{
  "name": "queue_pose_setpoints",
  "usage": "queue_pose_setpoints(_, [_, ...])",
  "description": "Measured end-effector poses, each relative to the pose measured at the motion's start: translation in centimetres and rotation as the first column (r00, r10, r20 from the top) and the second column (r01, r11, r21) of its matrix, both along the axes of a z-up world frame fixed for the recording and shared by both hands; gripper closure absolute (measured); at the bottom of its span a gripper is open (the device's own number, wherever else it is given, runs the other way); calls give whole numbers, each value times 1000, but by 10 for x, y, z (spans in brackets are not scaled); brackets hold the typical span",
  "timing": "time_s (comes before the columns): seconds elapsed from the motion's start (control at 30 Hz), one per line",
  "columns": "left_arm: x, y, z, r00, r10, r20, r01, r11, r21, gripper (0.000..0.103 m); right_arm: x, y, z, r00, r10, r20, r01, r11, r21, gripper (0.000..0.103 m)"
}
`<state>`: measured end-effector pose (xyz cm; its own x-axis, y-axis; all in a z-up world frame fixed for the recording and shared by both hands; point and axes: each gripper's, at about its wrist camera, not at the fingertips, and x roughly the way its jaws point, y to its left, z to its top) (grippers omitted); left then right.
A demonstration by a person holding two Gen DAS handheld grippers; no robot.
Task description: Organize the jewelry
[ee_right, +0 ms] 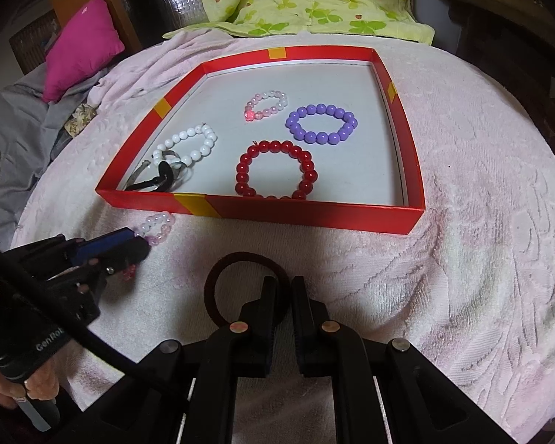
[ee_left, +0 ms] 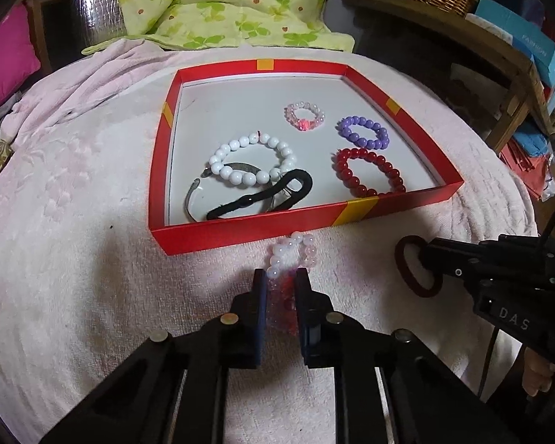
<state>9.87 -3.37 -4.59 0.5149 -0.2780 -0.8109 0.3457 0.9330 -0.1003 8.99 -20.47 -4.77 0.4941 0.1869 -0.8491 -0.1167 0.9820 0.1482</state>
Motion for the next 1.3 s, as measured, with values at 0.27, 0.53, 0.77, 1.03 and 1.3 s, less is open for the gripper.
queue_pose_setpoints(0.27, [-2, 13, 4, 1000, 12, 16, -12, 1000, 0, 95, 2, 11, 2, 999, 32, 17, -33, 999, 25, 93])
queue_pose_setpoints(0.53, [-2, 32, 8, 999, 44, 17, -44, 999, -8, 95, 1, 25, 7, 998, 59, 37, -61, 996, 65, 93])
queue_pose_setpoints(0.77, [1, 33, 8, 999, 48, -14, -48, 999, -15, 39, 4, 22, 3, 1000, 10, 26, -10, 1000, 22, 93])
queue_pose_setpoints(1.03, [-3, 4, 2, 1000, -30, -8, 31, 999, 33, 33, 2, -5, 3, 998, -58, 29, 57, 998, 13, 93])
queue_pose_setpoints(1.3, [-3, -6, -5, 999, -53, 12, 52, 998, 40, 48, -4, -9, 15, 998, -23, 52, 17, 994, 112, 93])
